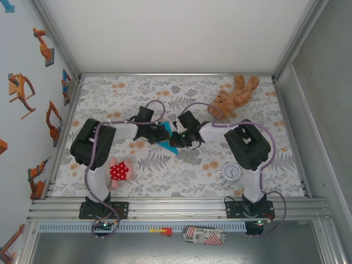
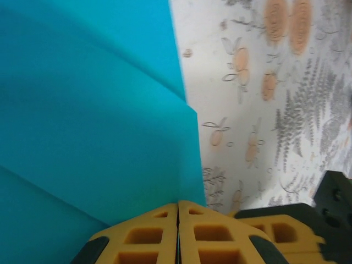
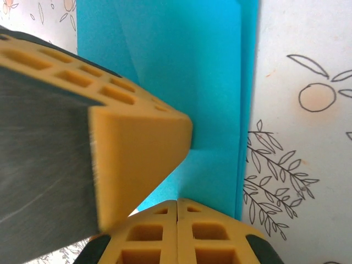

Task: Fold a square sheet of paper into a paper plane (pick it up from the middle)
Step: Fourth fold the wing at the center of the table.

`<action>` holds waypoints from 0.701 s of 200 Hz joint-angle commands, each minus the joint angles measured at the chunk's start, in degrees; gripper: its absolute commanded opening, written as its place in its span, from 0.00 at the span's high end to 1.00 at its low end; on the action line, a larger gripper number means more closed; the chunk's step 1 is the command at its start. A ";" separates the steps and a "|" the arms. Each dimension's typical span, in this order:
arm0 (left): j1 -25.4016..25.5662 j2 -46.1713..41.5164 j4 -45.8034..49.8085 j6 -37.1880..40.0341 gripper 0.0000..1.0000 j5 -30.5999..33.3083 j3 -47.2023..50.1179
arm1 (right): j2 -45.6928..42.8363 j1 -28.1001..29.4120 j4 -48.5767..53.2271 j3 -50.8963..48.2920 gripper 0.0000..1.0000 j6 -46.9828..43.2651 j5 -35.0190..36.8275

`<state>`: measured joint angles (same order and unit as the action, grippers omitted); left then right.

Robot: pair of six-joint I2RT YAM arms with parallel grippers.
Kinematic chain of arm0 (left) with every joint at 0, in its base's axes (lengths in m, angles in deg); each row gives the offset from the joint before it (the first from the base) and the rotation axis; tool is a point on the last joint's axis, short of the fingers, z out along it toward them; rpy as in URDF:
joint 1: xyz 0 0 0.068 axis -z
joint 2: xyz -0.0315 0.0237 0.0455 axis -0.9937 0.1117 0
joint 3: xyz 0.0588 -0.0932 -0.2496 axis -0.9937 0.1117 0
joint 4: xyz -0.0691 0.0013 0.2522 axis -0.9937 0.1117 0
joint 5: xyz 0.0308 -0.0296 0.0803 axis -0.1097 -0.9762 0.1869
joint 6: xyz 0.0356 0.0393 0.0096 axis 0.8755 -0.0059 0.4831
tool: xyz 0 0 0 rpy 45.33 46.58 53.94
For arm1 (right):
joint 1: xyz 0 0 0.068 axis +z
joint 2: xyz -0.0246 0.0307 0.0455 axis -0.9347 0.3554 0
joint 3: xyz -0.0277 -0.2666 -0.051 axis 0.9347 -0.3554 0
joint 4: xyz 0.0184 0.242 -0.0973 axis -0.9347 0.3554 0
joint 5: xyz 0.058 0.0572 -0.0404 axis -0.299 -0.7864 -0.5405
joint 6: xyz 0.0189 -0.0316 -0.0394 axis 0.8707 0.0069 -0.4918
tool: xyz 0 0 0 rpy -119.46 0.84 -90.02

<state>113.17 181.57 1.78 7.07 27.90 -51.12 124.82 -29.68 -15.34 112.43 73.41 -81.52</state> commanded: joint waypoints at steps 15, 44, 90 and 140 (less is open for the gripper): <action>-2.17 3.17 1.97 1.77 0.91 1.97 -1.26 | 4.58 0.22 11.97 -3.03 1.00 -0.41 4.93; -4.72 3.85 5.12 4.06 0.90 2.48 -3.39 | 5.94 0.22 12.09 -5.25 1.00 -0.29 4.49; -9.18 5.88 12.00 7.41 0.90 4.93 -9.84 | 5.64 0.20 11.12 -8.62 1.00 -0.34 4.04; -15.08 10.35 14.84 5.65 0.91 8.50 -15.81 | 6.00 0.22 9.26 -9.65 1.00 0.98 3.53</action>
<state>102.20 188.60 14.00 12.06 28.25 -64.65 124.27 -30.13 -20.87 108.32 73.63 -82.92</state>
